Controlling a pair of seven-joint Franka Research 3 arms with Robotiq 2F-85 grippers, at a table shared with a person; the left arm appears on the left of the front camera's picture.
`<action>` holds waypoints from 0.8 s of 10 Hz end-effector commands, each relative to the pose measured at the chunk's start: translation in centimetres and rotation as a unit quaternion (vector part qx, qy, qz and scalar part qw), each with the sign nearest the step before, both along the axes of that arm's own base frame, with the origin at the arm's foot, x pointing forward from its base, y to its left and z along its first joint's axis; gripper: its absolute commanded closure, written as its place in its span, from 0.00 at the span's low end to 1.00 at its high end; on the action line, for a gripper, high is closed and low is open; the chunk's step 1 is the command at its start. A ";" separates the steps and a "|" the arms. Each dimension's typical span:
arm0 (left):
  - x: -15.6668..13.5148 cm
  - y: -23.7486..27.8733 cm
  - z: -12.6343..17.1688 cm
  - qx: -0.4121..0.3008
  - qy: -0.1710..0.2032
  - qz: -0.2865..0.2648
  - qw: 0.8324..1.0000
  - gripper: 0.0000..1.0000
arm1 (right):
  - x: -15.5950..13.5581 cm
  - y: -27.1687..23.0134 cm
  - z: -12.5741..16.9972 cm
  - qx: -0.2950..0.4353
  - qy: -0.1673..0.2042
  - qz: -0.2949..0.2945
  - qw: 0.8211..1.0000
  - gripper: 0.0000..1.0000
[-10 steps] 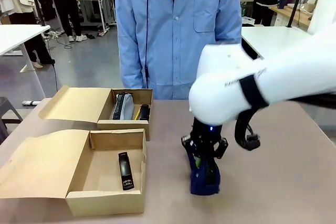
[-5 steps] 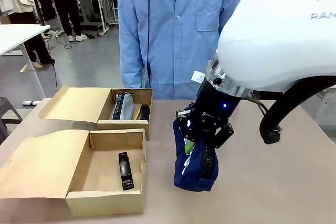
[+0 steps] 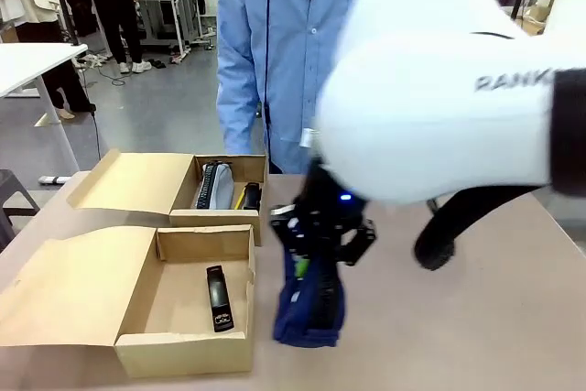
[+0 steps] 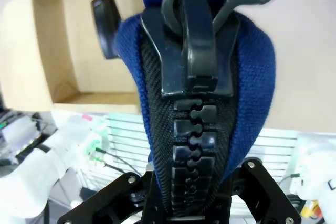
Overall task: Place items inside the box.
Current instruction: Pick up a Pencil pouch or Stapler and place it inside the Mailer Box closest to the robot.
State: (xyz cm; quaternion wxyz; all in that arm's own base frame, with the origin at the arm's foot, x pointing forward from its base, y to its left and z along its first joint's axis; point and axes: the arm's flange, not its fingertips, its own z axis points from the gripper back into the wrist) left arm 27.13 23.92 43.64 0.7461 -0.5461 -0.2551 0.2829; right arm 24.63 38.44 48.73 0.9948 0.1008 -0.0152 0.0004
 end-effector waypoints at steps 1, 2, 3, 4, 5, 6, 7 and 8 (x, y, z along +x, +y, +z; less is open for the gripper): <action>-0.1 -0.1 0.0 -0.001 -0.015 0.000 1.000 0.00 | 2.0 8.1 1.0 -0.052 0.008 -0.006 0.999 0.94; -0.1 -0.1 0.0 -0.001 -0.015 0.000 1.000 0.00 | 2.1 12.2 0.9 -0.072 0.017 -0.040 0.996 0.94; -0.1 -0.1 0.0 -0.001 -0.015 0.000 1.000 0.00 | 2.5 15.5 0.3 -0.089 0.016 -0.057 0.994 0.94; -0.1 -0.1 0.0 -0.001 -0.015 0.000 1.000 0.00 | 3.5 19.5 -0.8 -0.112 0.019 -0.082 0.990 0.94; -0.1 -0.1 0.0 -0.001 -0.015 0.000 1.000 0.00 | 4.0 22.0 -1.7 -0.118 0.028 -0.064 0.991 0.94; -0.1 -0.1 0.0 -0.001 -0.015 0.000 1.000 0.00 | 4.1 23.1 -2.5 -0.137 0.022 -0.051 0.989 0.94; -0.1 -0.1 0.0 -0.001 -0.015 0.000 1.000 0.00 | 4.0 22.5 -2.3 -0.133 0.021 -0.043 0.990 0.94; -0.1 -0.1 0.0 -0.001 -0.015 0.000 1.000 0.00 | 4.1 17.9 0.2 -0.097 0.021 -0.007 0.995 0.94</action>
